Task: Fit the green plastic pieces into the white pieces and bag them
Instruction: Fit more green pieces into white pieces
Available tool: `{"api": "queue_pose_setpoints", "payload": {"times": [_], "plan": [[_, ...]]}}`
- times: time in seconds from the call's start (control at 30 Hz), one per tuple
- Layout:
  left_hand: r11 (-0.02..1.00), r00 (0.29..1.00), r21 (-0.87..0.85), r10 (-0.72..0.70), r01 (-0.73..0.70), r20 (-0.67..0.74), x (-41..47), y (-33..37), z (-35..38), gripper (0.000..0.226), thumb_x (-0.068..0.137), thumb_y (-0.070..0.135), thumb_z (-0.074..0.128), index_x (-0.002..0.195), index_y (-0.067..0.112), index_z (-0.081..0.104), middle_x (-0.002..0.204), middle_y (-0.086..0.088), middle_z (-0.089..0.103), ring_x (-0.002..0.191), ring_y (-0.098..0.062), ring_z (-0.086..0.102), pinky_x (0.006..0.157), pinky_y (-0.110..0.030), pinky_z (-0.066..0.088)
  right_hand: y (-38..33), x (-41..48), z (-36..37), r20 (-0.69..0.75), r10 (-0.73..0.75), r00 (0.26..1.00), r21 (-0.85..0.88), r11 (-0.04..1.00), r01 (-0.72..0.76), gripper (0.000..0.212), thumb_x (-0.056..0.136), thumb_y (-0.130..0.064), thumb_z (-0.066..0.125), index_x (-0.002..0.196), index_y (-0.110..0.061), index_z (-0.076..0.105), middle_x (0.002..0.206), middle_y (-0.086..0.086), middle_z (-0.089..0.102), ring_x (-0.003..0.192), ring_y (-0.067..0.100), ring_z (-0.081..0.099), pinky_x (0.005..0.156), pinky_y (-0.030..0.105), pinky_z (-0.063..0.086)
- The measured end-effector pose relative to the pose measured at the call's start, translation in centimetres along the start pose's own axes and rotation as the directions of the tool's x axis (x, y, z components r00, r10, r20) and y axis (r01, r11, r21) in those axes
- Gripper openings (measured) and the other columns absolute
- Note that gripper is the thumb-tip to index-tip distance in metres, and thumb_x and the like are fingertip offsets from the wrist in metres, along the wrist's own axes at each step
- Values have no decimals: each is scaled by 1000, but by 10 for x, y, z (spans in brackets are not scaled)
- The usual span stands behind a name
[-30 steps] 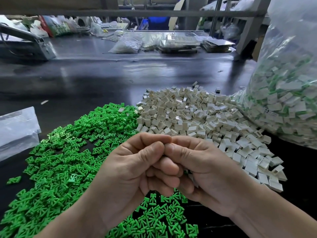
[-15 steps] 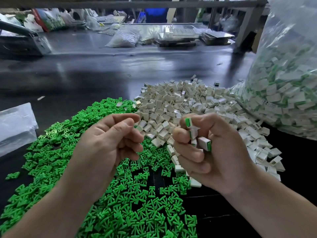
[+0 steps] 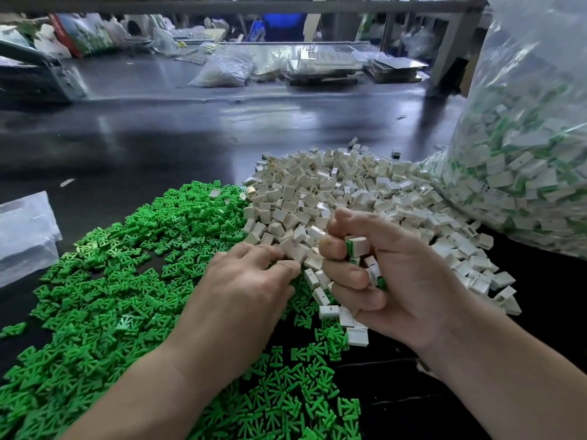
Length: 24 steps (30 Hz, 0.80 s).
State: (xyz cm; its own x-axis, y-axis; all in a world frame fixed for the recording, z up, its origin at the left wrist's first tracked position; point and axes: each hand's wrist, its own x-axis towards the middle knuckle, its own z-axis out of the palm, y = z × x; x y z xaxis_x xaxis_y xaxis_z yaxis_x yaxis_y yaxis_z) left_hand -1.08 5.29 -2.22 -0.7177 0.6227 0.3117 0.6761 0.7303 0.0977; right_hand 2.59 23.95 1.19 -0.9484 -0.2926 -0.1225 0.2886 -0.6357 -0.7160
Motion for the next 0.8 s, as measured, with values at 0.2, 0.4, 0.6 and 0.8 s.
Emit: {"api": "queue_pose_setpoints", "payload": {"times": [0.2, 0.4, 0.6, 0.8], "plan": [[999, 1000, -46, 7, -9, -27, 3, 1, -5, 10, 89, 37, 61, 86, 28, 64, 86, 12, 63, 84, -16, 52, 76, -42, 45, 5, 2, -1, 8, 30, 1000, -67, 997, -29, 12, 88, -22, 66, 80, -16, 58, 72, 1, 54, 44, 6, 49, 31, 16, 35], [922, 959, -363, -215, 136, -186, -1, 7, -14, 10, 87, 30, 66, 96, 26, 64, 87, 16, 62, 82, -2, 57, 73, -18, 49, 9, 1, 0, -97, -33, 995, -272, 962, 5, 6, 86, -18, 71, 81, -15, 67, 72, 6, 57, 44, 11, 46, 33, 17, 33], [844, 912, -530, -277, 80, -303, -9, 19, -28, 33, 81, 38, 75, 110, 27, 62, 95, 19, 62, 95, 10, 55, 78, 3, 36, 16, -4, 9, -65, 81, 995, -398, 912, -100, 17, 90, -36, 71, 84, -19, 71, 73, 2, 59, 47, 9, 47, 35, 17, 32], [861, 939, -501, -240, 89, -245, -9, 7, -36, 34, 84, 55, 63, 109, 33, 60, 90, 22, 61, 92, 11, 56, 76, -1, 41, 11, -3, 9, -105, -55, 993, -392, 920, 9, 8, 92, -24, 67, 87, -19, 70, 74, 7, 64, 43, 12, 48, 35, 16, 33]]}}
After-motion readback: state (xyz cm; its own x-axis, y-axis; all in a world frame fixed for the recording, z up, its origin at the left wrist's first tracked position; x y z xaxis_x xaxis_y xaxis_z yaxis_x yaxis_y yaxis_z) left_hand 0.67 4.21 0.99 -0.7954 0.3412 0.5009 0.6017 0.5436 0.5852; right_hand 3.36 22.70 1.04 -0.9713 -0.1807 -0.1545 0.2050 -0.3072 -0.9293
